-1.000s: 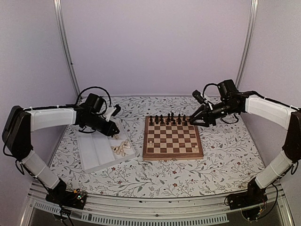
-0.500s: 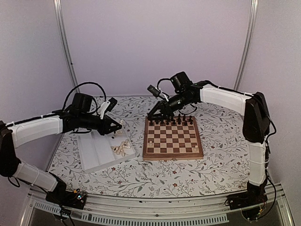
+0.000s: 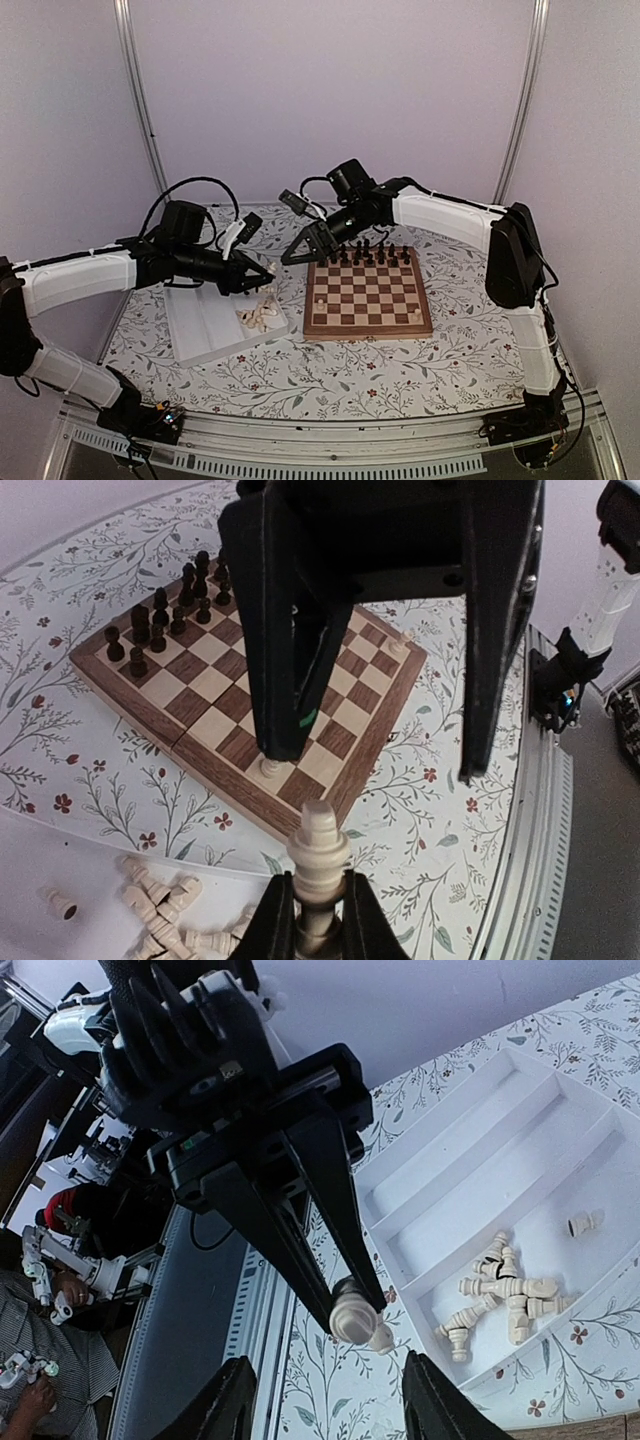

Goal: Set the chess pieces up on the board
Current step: Place the chess piece on the chessboard.

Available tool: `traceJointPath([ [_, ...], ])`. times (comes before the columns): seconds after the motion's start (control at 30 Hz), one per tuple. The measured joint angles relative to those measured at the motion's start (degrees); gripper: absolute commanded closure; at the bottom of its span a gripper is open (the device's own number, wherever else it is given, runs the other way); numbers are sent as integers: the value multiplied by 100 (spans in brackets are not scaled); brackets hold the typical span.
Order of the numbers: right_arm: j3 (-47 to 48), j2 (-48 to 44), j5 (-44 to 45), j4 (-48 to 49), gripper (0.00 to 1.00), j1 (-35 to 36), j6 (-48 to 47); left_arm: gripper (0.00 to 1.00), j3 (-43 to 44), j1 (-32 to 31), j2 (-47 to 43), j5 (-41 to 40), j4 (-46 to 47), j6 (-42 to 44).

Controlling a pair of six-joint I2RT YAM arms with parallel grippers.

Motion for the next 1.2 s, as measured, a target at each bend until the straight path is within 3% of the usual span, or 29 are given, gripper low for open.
traceJointPath([
  [0.4,-2,2,-118,0,58,170,114,91,173,-243,199,57,11,-15],
  [0.53,-2,2,-111,4,66,173,118,91,205,-310,264,94,37,-35],
  [0.8,-90,2,13,24,68,177,101,91,319,-356,310,109,81,-42],
  [1.0,-168,2,66,55,86,175,70,90,332,-361,365,96,61,-44],
  [1.13,-179,0,96,50,99,173,31,69,332,-363,385,76,59,-81],
  [1.2,-181,0,120,59,100,175,22,49,334,-372,385,-31,57,-131],
])
